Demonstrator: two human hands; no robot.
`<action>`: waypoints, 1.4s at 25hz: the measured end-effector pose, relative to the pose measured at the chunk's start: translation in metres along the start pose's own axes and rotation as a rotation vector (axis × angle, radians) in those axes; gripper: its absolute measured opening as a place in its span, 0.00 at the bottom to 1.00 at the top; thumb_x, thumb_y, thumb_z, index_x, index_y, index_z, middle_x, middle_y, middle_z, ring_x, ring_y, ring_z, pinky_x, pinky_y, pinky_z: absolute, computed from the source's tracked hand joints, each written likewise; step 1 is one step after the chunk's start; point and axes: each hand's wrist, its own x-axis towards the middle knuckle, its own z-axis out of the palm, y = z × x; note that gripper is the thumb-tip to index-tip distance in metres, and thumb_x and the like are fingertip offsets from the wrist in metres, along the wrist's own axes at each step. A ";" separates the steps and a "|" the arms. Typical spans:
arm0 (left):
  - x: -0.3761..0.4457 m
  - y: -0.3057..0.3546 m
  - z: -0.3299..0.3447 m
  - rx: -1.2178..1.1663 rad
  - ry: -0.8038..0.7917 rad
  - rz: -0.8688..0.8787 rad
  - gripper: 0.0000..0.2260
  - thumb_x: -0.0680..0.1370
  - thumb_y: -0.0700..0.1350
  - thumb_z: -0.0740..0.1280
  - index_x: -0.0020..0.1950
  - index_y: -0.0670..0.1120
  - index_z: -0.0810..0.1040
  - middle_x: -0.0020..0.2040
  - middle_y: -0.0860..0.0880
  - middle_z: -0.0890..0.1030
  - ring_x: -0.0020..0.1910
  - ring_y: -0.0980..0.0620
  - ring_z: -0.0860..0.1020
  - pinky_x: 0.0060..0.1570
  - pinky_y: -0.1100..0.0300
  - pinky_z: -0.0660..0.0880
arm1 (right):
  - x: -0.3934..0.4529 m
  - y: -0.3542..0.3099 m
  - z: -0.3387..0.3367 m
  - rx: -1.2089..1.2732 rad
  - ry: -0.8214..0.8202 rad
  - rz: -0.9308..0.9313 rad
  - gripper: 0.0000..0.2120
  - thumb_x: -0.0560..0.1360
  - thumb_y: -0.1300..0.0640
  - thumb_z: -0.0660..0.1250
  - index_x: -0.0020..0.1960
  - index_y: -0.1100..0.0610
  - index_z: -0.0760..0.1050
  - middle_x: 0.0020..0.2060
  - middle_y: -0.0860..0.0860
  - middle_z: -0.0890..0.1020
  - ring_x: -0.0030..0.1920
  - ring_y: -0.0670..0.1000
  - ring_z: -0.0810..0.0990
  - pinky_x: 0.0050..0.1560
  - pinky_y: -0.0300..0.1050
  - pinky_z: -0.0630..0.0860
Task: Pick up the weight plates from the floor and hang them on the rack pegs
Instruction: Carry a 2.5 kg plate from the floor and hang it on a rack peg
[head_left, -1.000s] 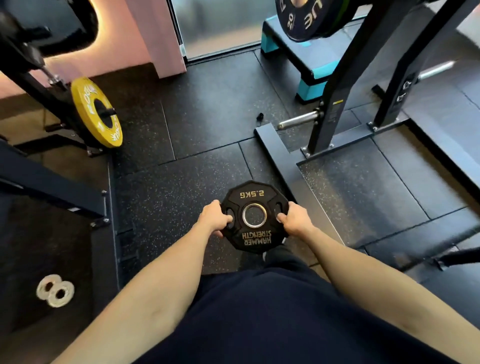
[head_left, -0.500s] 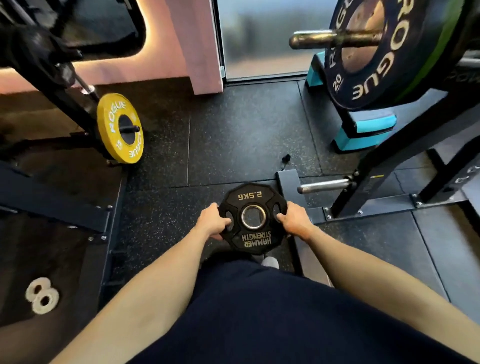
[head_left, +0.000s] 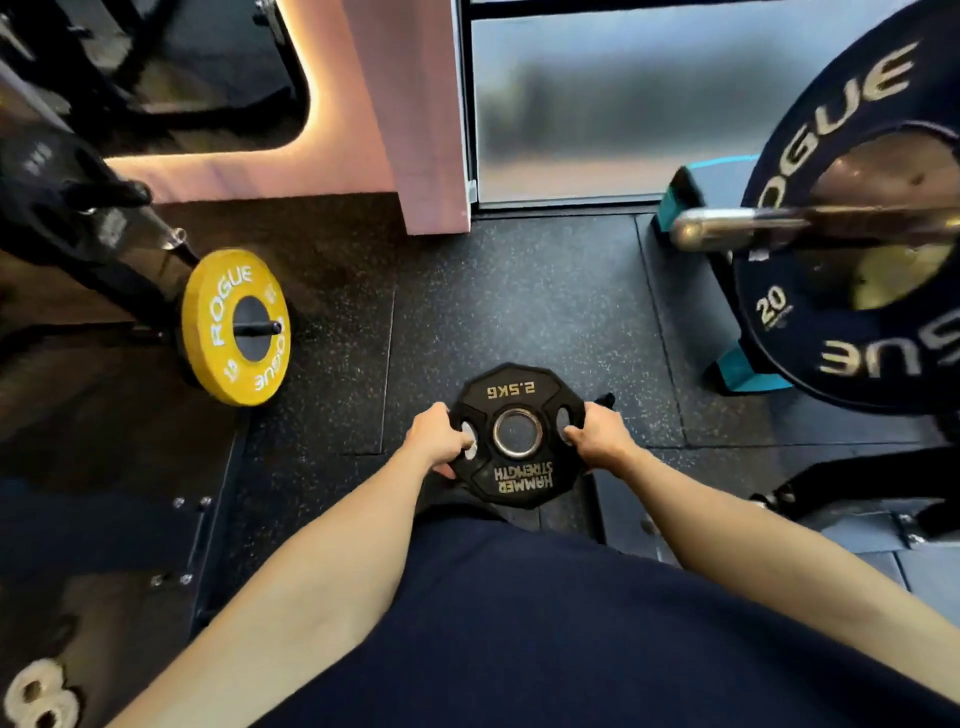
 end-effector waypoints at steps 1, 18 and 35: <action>0.027 0.013 -0.015 0.035 -0.006 0.011 0.17 0.72 0.40 0.70 0.59 0.40 0.71 0.59 0.38 0.77 0.50 0.37 0.81 0.43 0.42 0.81 | 0.025 -0.013 -0.006 -0.020 -0.003 0.002 0.15 0.75 0.57 0.63 0.57 0.65 0.74 0.56 0.64 0.80 0.57 0.63 0.77 0.53 0.49 0.73; 0.288 0.199 -0.211 -0.043 0.053 -0.064 0.22 0.72 0.42 0.71 0.64 0.44 0.69 0.60 0.41 0.76 0.41 0.40 0.83 0.34 0.45 0.82 | 0.344 -0.194 -0.148 0.024 -0.042 0.018 0.16 0.76 0.52 0.62 0.57 0.64 0.72 0.55 0.63 0.79 0.56 0.62 0.78 0.51 0.46 0.72; 0.279 0.222 -0.292 -0.688 0.768 -0.764 0.31 0.77 0.44 0.67 0.77 0.46 0.58 0.71 0.43 0.69 0.43 0.41 0.83 0.35 0.51 0.82 | 0.510 -0.458 -0.176 -0.376 -0.592 -0.870 0.15 0.76 0.56 0.65 0.60 0.62 0.71 0.57 0.60 0.79 0.57 0.61 0.77 0.53 0.50 0.74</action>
